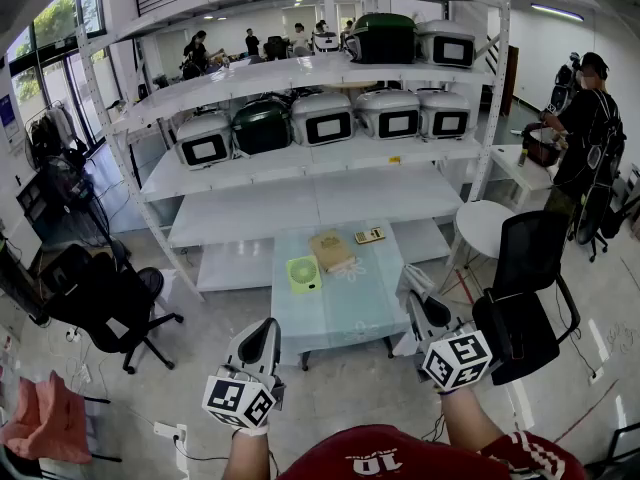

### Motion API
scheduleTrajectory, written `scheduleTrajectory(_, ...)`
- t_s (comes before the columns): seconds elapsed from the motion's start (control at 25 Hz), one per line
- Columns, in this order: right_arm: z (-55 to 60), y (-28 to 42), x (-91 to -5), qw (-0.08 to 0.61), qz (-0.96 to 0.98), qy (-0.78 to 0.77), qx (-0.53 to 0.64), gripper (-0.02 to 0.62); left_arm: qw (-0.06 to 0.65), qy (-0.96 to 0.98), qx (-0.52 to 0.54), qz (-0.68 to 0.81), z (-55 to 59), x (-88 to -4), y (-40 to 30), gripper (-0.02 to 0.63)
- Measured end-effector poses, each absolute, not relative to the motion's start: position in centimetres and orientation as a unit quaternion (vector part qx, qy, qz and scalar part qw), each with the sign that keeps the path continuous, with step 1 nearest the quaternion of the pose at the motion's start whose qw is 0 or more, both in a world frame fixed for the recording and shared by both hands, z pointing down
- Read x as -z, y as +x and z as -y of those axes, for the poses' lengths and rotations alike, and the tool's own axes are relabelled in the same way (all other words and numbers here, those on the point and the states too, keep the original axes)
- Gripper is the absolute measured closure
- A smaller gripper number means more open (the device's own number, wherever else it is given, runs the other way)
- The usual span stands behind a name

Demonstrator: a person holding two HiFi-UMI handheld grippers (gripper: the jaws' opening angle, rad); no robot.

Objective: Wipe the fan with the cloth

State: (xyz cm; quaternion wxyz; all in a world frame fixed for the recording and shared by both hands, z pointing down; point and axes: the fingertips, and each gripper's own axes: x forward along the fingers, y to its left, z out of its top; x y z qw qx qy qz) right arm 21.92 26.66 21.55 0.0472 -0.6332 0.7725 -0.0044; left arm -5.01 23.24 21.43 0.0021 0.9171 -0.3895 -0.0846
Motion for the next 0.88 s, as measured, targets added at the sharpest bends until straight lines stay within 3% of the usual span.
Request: scheduleTrajectory(0.88, -25.5, 19.7, -22.3, 0.035, -0.781, -0.624, 0.001, 0.581, -0.003, 0.92, 0.072, 0.384, -23.5, -21.8, -6.1, 0.603)
